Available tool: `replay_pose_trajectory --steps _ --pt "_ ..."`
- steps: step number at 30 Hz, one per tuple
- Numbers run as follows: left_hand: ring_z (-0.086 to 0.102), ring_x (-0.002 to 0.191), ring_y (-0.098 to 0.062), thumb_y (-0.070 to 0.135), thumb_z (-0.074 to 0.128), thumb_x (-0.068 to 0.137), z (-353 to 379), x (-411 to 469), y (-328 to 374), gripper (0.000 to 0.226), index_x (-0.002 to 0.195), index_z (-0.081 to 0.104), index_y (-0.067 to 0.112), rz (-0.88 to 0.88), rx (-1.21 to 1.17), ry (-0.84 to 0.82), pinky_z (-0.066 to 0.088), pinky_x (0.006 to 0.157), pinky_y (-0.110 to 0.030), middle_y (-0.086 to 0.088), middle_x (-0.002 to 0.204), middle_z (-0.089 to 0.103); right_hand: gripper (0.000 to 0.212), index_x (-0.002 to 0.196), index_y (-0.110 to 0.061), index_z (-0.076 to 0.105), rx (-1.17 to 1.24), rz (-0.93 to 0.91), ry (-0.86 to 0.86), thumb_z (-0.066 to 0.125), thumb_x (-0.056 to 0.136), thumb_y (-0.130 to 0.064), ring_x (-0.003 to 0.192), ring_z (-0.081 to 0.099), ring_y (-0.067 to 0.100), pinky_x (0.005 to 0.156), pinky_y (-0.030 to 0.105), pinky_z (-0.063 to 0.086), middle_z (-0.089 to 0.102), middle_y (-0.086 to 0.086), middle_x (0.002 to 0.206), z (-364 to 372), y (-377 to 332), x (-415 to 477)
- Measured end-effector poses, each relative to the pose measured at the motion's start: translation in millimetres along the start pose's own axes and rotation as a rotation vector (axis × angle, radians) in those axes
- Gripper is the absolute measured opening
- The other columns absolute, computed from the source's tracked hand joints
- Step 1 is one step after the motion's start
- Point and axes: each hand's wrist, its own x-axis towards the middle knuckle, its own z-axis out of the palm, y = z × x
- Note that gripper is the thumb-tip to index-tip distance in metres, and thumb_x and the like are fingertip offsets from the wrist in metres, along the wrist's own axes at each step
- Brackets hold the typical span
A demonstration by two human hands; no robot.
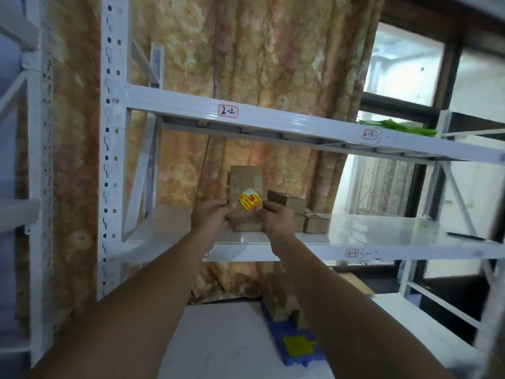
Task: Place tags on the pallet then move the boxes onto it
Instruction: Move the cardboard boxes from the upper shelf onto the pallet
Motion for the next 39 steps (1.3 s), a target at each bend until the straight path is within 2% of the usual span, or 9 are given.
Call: replay_pose_trajectory --steps 10,14,18,22,25,28,30,35,39 --pt "0.069 0.083 -0.021 0.002 0.081 0.079 191 -89 -18 0.021 0.098 0.074 0.006 -0.101 -0.105 -0.144 0.056 0.067 -0.026 -0.013 0.099 0.073 0.028 0.114 -0.02 0.077 -0.088 -0.004 0.197 0.075 0.086 -0.023 0.101 0.069 0.018 0.093 0.033 0.055 0.078 0.0 0.103 -215 22 -3" --pt "0.071 0.086 -0.022 0.004 0.084 0.075 274 -133 -41 0.018 0.081 0.073 0.018 -0.188 -0.091 -0.182 0.058 0.072 -0.03 -0.01 0.095 0.075 0.023 0.109 -0.019 0.079 -0.11 0.019 0.219 0.075 0.087 -0.018 0.09 0.069 0.014 0.083 0.028 0.054 0.078 -0.001 0.092 -313 43 -6" --pt "0.072 0.086 -0.025 0.003 0.084 0.075 340 -182 -70 0.019 0.089 0.074 0.011 -0.265 -0.081 -0.231 0.058 0.069 -0.03 -0.011 0.09 0.074 0.016 0.097 -0.023 0.08 -0.148 0.091 0.224 0.076 0.085 -0.014 0.079 0.069 0.011 0.077 0.027 0.055 0.075 -0.015 0.071 -397 72 -15" --pt "0.071 0.088 -0.027 0.003 0.083 0.077 381 -217 -106 0.019 0.093 0.074 0.005 -0.341 -0.009 -0.293 0.056 0.064 -0.029 -0.013 0.093 0.074 0.017 0.089 -0.021 0.083 -0.168 0.135 0.22 0.075 0.083 -0.009 0.07 0.064 0.012 0.069 0.032 0.055 0.075 -0.004 0.072 -455 102 -30" --pt "0.073 0.09 -0.027 0.005 0.085 0.074 396 -230 -129 0.02 0.092 0.076 0.007 -0.386 0.041 -0.303 0.057 0.065 -0.03 -0.014 0.097 0.076 0.022 0.098 -0.017 0.081 -0.154 0.237 0.208 0.075 0.082 -0.002 0.073 0.067 0.011 0.068 0.025 0.053 0.076 -0.001 0.08 -478 122 -34" --pt "0.073 0.082 -0.028 0.0 0.083 0.075 400 -234 -150 0.016 0.087 0.073 0.006 -0.446 0.092 -0.322 0.06 0.066 -0.035 -0.02 0.097 0.075 0.025 0.075 -0.035 0.081 -0.236 0.316 0.153 0.079 0.076 -0.011 0.087 0.073 0.022 0.085 0.041 0.06 0.079 -0.001 0.083 -485 151 -28" --pt "0.072 0.081 -0.03 -0.004 0.081 0.077 396 -233 -165 0.018 0.08 0.068 0.007 -0.496 0.114 -0.292 0.061 0.075 -0.043 -0.022 0.094 0.074 0.015 0.086 -0.024 0.084 -0.275 0.383 0.132 0.081 0.076 -0.012 0.086 0.073 0.023 0.088 0.042 0.06 0.079 0.004 0.086 -481 169 -23" --pt "0.062 0.109 -0.035 -0.009 0.062 0.092 375 -222 -193 0.026 0.118 0.058 -0.008 -0.638 0.145 -0.284 0.052 0.095 -0.043 -0.023 0.124 0.062 0.025 0.102 -0.009 0.079 -0.297 0.516 0.036 0.084 0.079 -0.015 0.086 0.071 0.022 0.088 0.039 0.06 0.074 0.007 0.089 -450 206 -8" --pt "0.067 0.101 -0.035 -0.004 0.074 0.084 354 -189 -218 0.015 0.097 0.066 -0.004 -0.634 0.193 -0.193 0.058 0.085 -0.046 -0.024 0.115 0.068 0.018 0.097 -0.011 0.079 -0.293 0.526 -0.012 0.084 0.079 -0.014 0.084 0.073 0.023 0.087 0.039 0.061 0.074 0.007 0.084 -414 233 16"
